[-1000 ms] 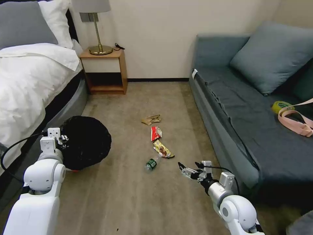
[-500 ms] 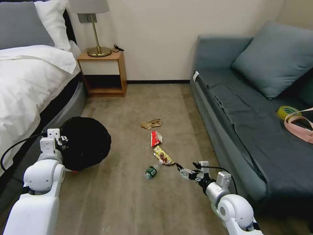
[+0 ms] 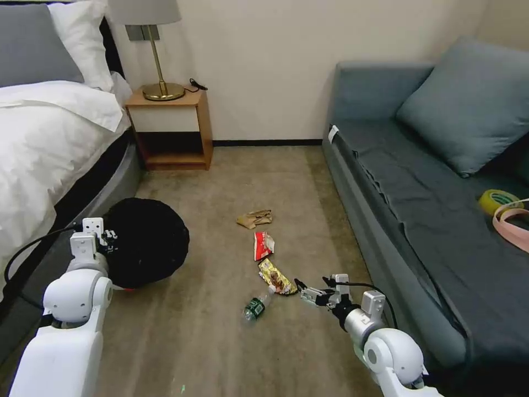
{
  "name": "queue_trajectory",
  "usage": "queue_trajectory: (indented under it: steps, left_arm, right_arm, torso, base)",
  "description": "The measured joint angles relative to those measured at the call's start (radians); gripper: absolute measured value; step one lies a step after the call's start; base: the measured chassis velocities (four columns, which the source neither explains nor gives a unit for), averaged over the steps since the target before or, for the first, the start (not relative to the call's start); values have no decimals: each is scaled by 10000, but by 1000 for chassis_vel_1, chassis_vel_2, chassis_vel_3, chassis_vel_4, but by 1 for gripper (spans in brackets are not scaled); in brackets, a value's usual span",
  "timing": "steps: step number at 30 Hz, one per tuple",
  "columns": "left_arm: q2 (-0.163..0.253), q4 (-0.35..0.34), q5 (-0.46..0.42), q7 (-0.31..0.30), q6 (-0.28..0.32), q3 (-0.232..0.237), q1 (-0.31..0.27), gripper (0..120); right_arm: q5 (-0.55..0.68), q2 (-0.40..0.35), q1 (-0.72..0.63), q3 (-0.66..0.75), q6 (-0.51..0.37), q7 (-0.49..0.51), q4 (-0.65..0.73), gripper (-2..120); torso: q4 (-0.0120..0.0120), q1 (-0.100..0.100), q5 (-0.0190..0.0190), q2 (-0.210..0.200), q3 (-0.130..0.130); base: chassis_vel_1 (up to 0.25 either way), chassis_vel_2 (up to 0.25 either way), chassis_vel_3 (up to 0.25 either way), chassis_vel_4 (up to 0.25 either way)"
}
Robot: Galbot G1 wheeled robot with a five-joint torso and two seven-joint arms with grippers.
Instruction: Pick up the trash bin, then pick up the garbage on the floor and place it into the trash bin.
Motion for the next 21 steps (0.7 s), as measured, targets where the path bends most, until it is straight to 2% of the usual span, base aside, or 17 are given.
queue_trajectory:
  steps: [8, 15, 21]
  left_arm:
    - [9, -34, -13, 17, -32, -45, 76, 5]
    - [108, 29, -263, 215, -181, -441, -41, 5]
    - [140, 44, -308, 253, -191, -499, -20, 5]
  right_arm:
    - [-120, -37, 45, -139, -10, -41, -76, 100]
    - [-482, -57, 87, -393, -1, -193, -322, 100]
    - [-697, -170, 361, -653, -133, -331, -523, 100]
  torso:
    - [0, 0, 0, 0, 1]
    - [0, 0, 0, 0, 0]
    - [-1, 1, 1, 0, 1]
  base:
    - [-96, 115, 102, -101]
    - [-92, 78, 81, -77]
    - [-68, 69, 50, -63]
